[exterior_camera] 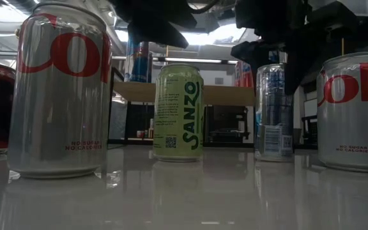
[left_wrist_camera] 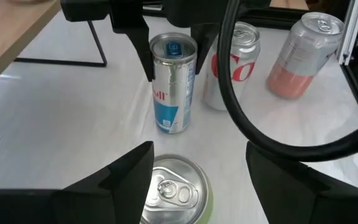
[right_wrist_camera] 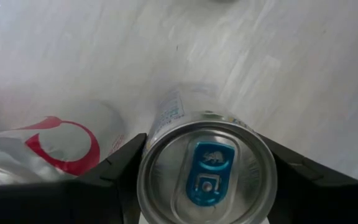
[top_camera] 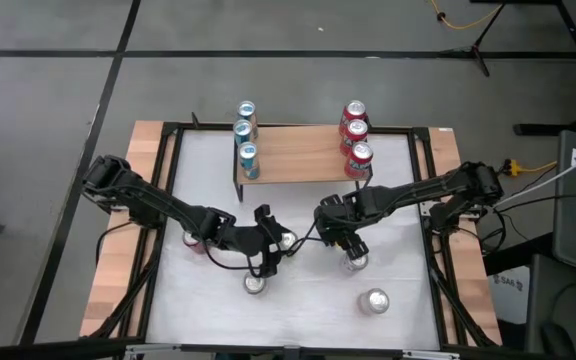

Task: Sort soda cans
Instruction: Put the blue soda can on the shelf aligned with the blue soda cans

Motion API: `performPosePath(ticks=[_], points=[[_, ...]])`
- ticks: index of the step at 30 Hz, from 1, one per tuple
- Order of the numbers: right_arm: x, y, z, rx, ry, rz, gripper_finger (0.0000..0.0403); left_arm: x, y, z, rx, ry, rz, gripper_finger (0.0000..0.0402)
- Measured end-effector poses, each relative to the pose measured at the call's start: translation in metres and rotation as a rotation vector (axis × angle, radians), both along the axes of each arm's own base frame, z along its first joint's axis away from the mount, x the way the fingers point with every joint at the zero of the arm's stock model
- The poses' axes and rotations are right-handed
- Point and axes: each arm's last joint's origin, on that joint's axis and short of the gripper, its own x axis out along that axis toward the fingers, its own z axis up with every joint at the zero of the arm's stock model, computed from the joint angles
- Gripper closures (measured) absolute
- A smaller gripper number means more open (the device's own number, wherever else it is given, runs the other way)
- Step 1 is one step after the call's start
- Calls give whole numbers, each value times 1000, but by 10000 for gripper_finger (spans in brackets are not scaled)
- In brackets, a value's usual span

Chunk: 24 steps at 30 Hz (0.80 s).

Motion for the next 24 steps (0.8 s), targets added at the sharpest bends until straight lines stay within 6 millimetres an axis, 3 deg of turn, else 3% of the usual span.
performPosePath(ticks=[8, 17, 24], points=[[0, 0, 0, 0, -2, 1, 162, 0, 1, 0, -1, -3, 2, 150], [0, -1, -3, -51, -1, -10, 72, 5, 5, 2, -14, -38, 15, 150], [-4, -2, 4, -52, -7, -11, 46, 13, 10, 2, -26, -89, 34, 150]])
